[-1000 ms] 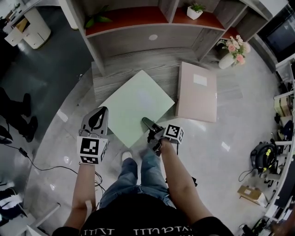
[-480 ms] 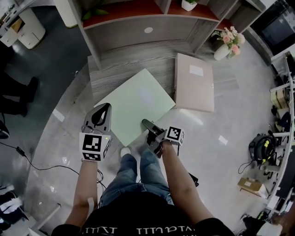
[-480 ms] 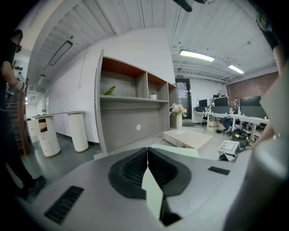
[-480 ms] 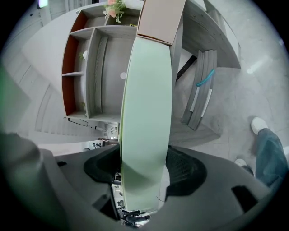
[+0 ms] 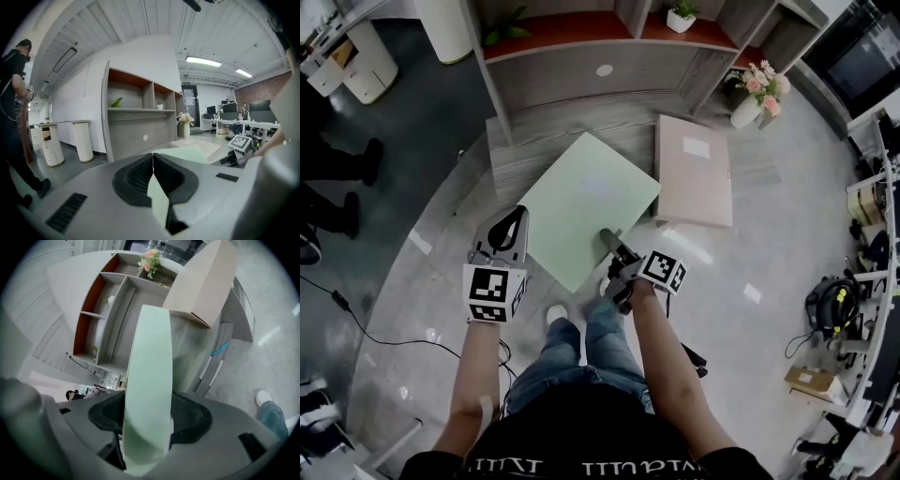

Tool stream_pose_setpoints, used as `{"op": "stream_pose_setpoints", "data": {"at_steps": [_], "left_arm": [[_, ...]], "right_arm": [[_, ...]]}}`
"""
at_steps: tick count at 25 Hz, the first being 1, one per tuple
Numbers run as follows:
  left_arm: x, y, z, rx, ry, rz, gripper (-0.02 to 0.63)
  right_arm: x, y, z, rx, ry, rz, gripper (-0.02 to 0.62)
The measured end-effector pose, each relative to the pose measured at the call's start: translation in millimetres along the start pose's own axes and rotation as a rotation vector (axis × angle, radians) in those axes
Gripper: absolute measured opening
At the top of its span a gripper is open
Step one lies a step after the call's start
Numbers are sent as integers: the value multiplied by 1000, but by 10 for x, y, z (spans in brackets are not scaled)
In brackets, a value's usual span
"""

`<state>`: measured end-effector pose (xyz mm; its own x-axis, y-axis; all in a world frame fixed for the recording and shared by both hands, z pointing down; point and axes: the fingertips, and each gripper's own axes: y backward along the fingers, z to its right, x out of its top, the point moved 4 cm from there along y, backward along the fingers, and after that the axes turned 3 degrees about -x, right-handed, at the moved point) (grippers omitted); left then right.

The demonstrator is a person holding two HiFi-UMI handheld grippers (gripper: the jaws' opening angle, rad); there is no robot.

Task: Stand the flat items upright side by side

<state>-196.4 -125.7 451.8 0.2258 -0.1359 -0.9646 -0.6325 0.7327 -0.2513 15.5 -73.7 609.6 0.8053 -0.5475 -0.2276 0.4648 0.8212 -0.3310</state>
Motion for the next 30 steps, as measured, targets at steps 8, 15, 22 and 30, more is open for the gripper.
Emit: {"op": "stream_pose_setpoints", "data": {"at_steps": [8, 15, 22, 30], "left_arm": [[152, 129, -166, 53, -2, 35, 12], [212, 166, -266, 110, 19, 58, 12], [275, 166, -364, 173, 31, 72, 12], [329, 158, -414, 213, 26, 82, 12]], "right_arm": [[425, -152, -378, -111, 150, -203, 296], [1003, -280, -611, -241, 238, -412, 299], [1316, -424, -872, -349, 417, -591, 302], [1501, -588, -1296, -492, 745, -746, 308]]}}
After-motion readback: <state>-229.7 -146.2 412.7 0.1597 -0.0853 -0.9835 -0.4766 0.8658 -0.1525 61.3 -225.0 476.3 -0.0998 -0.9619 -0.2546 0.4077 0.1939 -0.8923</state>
